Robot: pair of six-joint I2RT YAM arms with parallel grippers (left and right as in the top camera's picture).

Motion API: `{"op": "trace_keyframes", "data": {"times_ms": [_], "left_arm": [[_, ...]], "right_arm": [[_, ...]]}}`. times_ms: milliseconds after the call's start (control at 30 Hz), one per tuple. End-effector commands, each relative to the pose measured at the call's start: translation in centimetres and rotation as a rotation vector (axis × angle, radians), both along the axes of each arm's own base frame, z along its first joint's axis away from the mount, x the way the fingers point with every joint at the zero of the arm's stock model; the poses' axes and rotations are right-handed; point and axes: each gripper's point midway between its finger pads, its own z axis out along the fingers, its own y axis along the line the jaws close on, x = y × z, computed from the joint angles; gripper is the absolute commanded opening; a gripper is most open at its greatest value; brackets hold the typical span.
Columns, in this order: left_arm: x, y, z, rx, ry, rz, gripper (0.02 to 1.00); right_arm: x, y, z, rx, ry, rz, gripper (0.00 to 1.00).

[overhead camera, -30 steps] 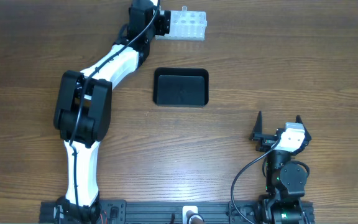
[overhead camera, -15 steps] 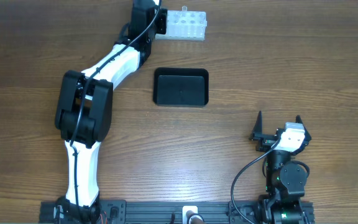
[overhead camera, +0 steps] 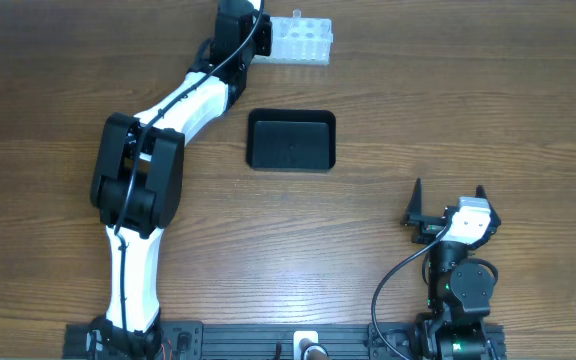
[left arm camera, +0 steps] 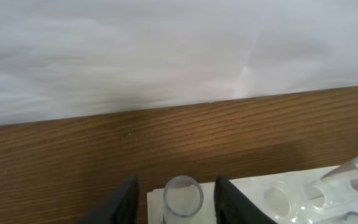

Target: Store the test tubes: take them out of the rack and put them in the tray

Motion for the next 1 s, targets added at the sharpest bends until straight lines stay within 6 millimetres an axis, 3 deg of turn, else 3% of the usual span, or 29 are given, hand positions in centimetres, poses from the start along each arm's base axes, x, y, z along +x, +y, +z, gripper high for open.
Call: {"op": "trace_keyframes", "data": {"times_ms": [33, 333, 867, 1000], "left_arm": [[0.6, -0.2, -0.3, -0.004, -0.011, 0.007, 0.351], [0.6, -0.4, -0.3, -0.004, -0.011, 0.003, 0.194], [0.5, -0.6, -0.3, -0.003, -0.011, 0.001, 0.075], [0.4, -0.5, 1.8, -0.010, -0.040, -0.001, 0.060]], "right_arm": [[0.0, 0.3, -0.2, 0.003, 0.000, 0.012, 0.991], [0.0, 0.3, -0.2, 0.003, 0.000, 0.012, 0.993], [0.0, 0.3, -0.2, 0.003, 0.000, 0.012, 0.993], [0.0, 0.3, -0.2, 0.003, 0.000, 0.012, 0.991]]}}
